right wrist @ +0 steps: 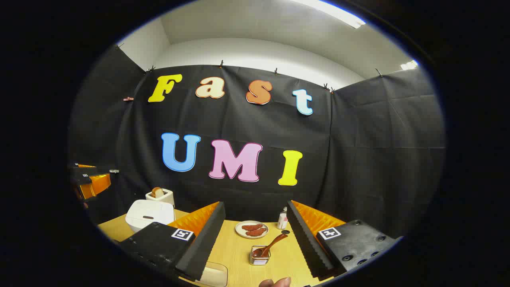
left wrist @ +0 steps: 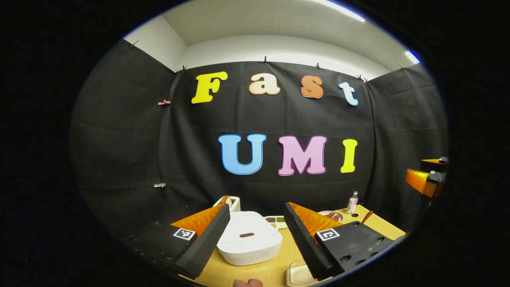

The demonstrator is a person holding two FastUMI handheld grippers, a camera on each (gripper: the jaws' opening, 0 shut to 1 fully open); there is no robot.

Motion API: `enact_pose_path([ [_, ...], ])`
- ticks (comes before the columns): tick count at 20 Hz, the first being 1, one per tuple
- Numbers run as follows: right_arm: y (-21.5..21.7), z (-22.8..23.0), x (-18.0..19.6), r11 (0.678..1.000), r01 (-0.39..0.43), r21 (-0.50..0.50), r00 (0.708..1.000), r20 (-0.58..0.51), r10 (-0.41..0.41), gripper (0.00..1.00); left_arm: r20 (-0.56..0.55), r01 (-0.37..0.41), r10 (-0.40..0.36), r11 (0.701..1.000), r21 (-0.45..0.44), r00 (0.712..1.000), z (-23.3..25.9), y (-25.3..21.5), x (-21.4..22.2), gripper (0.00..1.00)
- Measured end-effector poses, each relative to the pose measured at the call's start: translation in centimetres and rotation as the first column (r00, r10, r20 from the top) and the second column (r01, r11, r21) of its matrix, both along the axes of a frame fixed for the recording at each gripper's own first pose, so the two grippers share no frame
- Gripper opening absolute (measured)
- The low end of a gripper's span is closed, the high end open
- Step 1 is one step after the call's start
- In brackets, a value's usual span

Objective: Close the left gripper, press the button to open the rice cooker; take a wooden spoon from the chopstick holder with the right hand, scoop a spoonful of rice and pour it into the rice cooker, then put the wooden spoon back into the chopstick holder.

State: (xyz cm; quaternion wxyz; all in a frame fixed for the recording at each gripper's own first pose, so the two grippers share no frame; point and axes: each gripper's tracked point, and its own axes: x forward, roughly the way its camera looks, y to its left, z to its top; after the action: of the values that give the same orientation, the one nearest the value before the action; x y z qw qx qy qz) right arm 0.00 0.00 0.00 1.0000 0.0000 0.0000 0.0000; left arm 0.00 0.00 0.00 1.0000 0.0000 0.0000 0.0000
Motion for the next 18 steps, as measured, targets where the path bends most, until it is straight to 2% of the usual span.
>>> enact_pose_path([
  [6,0.19,-0.93,0.25,1.0,-0.005,0.015,0.999,-0.043,0.006,0.98,0.001,0.008,-0.008,1.0,-0.002,1.0,-0.25,-0.5,0.41,0.94],
  [15,0.38,-1.11,0.27,1.0,-0.008,0.023,0.999,-0.047,0.009,0.98,0.001,0.004,-0.004,1.0,-0.001,1.0,-0.38,0.03,0.65,0.94],
  [18,0.16,-1.21,0.34,1.0,0.0,0.02,0.999,-0.046,0.001,0.96,0.005,0.03,-0.03,0.999,0.012,1.0,-0.31,-0.45,0.94,0.94],
])
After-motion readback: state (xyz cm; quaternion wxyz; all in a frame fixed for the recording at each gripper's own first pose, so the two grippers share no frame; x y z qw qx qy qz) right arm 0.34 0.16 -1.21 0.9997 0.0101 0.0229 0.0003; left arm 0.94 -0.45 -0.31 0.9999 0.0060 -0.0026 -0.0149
